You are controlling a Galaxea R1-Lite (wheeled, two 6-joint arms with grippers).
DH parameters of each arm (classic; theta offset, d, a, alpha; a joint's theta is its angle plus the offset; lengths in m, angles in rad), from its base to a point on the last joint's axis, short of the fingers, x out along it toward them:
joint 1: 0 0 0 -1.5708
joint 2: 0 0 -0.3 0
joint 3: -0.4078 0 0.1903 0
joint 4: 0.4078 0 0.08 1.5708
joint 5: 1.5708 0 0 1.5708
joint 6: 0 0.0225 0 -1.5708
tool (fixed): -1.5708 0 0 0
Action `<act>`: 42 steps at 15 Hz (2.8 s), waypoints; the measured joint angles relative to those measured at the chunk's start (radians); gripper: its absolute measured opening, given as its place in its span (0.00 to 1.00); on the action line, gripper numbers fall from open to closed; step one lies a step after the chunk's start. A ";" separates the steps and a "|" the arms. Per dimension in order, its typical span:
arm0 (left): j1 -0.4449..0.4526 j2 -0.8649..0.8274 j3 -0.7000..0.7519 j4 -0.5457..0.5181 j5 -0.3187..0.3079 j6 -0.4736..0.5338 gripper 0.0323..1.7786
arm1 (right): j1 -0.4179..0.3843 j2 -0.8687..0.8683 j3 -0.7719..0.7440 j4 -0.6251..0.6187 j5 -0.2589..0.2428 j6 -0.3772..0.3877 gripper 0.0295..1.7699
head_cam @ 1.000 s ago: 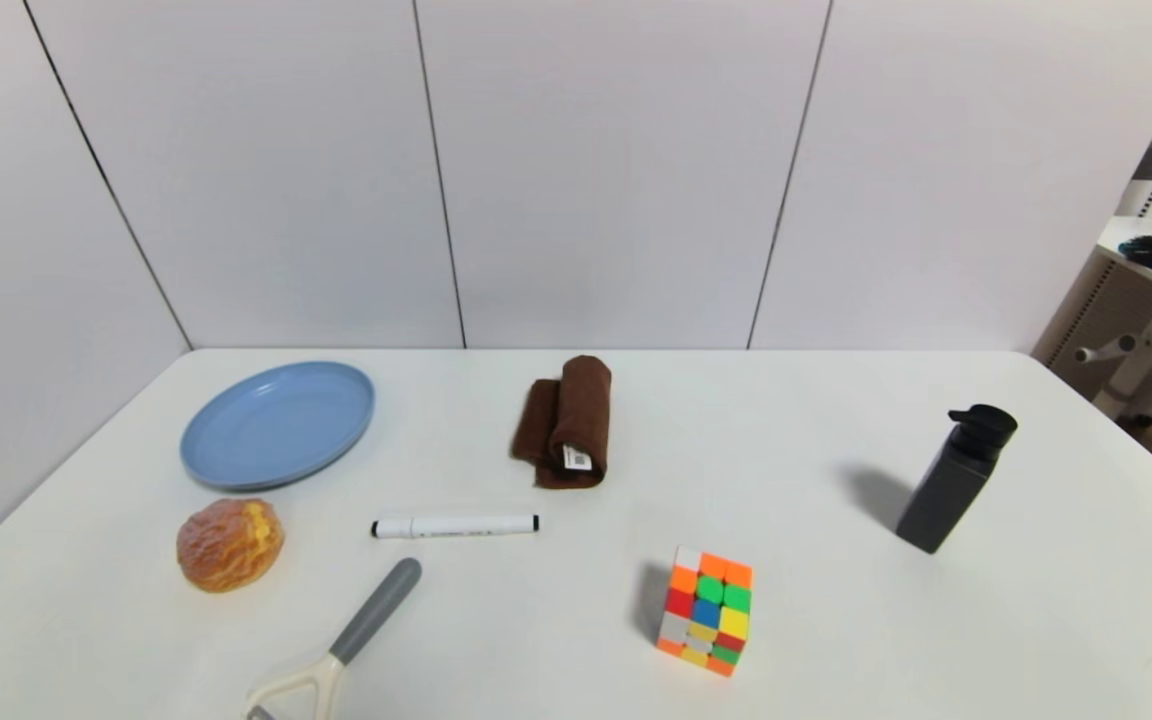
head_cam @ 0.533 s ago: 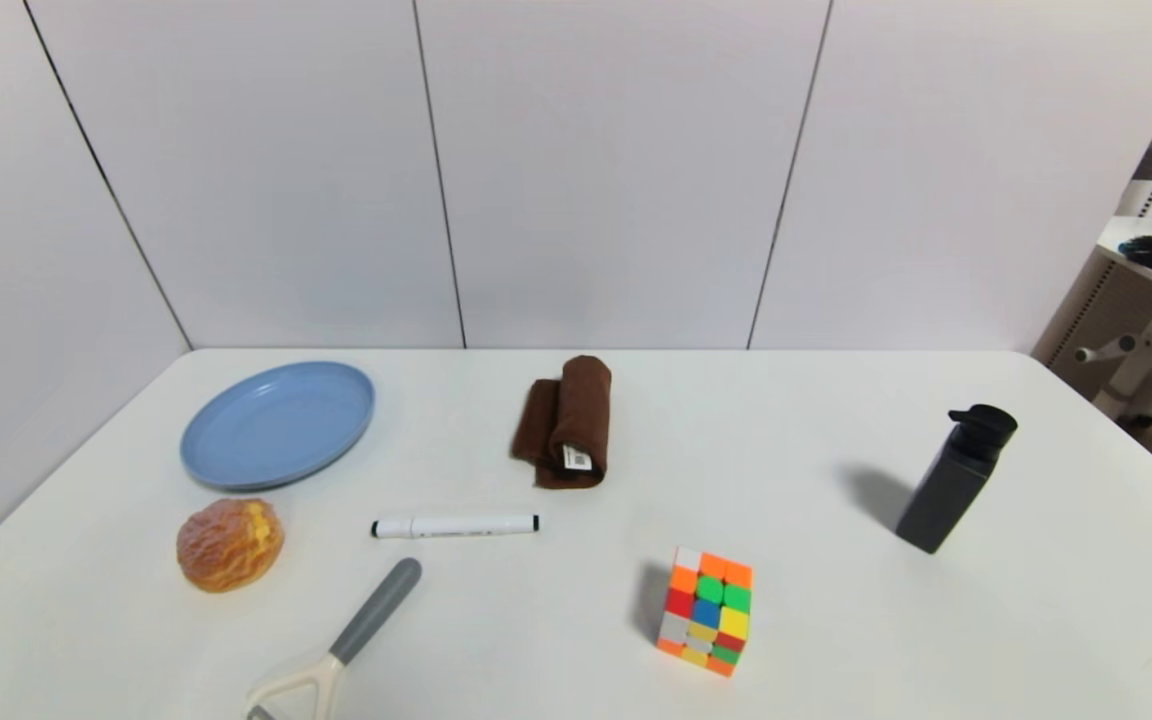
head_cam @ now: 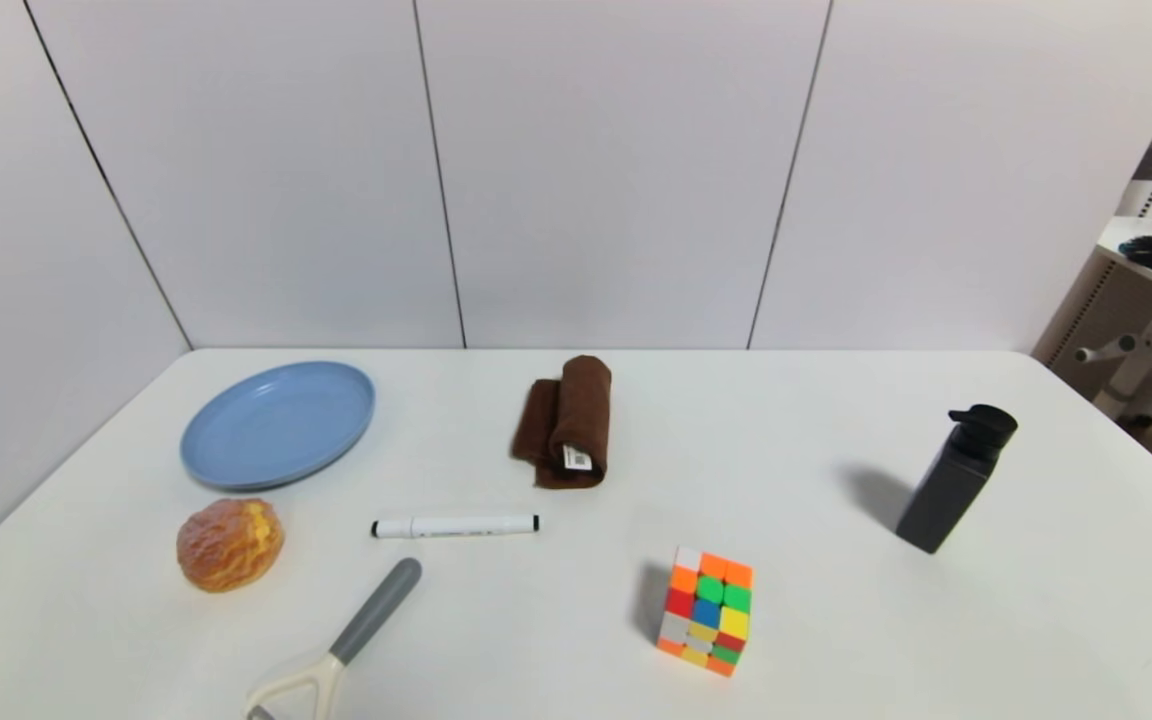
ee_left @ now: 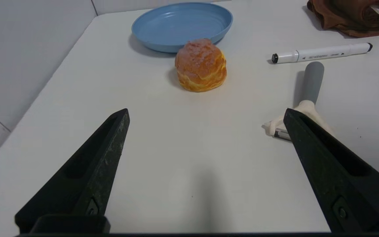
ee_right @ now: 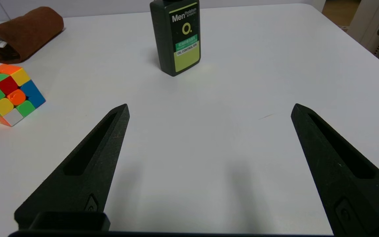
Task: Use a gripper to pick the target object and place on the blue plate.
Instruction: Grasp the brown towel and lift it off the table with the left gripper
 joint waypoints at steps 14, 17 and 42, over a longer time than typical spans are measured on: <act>-0.408 1.089 -1.010 -0.002 -0.138 0.192 0.95 | 0.000 0.000 0.000 0.000 0.001 0.000 0.96; -0.493 1.297 -1.147 -0.003 -0.139 0.179 0.95 | 0.000 0.000 0.000 0.000 0.001 0.000 0.96; -0.747 2.108 -1.635 0.117 0.508 -0.311 0.95 | 0.000 0.000 0.000 0.000 0.001 0.000 0.96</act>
